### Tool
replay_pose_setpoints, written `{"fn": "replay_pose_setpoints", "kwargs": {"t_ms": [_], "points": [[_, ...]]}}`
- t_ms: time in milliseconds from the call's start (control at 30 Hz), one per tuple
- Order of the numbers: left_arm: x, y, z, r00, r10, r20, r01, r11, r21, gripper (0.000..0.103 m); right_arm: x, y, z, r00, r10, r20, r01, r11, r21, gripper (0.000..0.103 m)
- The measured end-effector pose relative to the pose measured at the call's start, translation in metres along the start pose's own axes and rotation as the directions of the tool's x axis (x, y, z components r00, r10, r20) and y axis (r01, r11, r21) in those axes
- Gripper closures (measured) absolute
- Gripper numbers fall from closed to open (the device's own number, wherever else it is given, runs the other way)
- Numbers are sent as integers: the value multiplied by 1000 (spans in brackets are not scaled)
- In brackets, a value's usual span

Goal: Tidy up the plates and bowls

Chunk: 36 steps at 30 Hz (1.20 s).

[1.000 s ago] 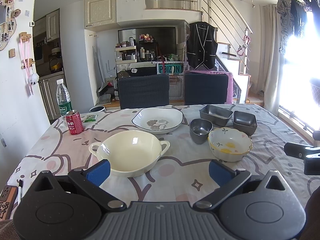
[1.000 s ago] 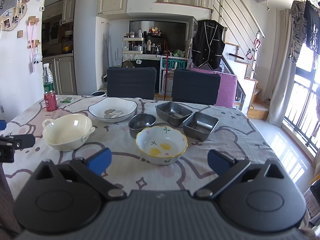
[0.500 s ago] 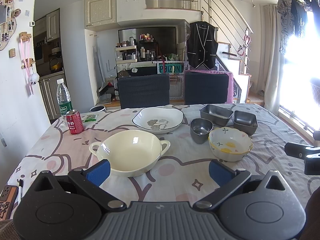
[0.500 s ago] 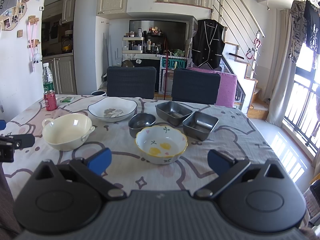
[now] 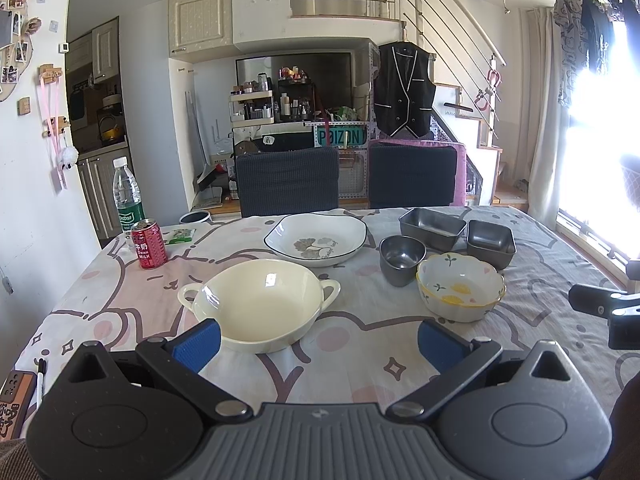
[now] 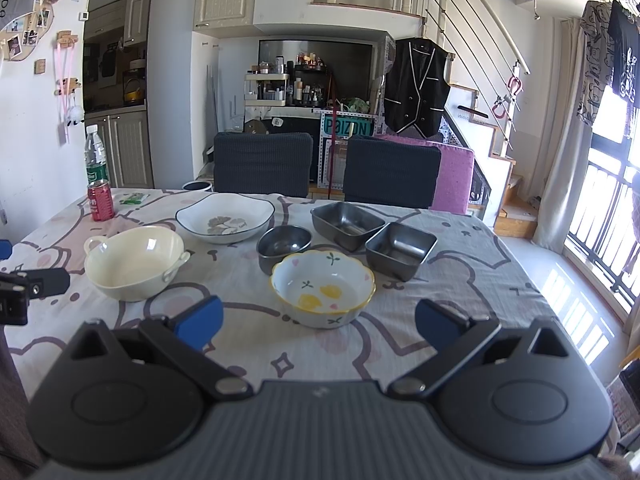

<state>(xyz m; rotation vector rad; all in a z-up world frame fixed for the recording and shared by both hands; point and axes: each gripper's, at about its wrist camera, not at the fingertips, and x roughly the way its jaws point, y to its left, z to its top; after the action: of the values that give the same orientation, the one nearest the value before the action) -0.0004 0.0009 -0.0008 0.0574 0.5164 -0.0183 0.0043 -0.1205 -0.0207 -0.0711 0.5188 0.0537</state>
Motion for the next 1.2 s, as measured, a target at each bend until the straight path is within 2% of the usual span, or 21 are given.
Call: {"fn": "replay_pose_setpoints", "kwargs": {"t_ms": [733, 1033, 1200], "points": [[3, -1, -4, 1000, 14, -9, -14, 1000, -2, 0, 4, -4, -4, 1000, -5, 5, 5, 1000, 26, 0], [4, -1, 22, 999, 33, 10, -33, 999, 25, 0, 12, -3, 13, 1000, -1, 9, 1, 1000, 20, 0], [10, -2, 40, 999, 36, 35, -38, 998, 52, 0, 19, 0, 31, 999, -7, 54, 7, 1000, -12, 0]]}}
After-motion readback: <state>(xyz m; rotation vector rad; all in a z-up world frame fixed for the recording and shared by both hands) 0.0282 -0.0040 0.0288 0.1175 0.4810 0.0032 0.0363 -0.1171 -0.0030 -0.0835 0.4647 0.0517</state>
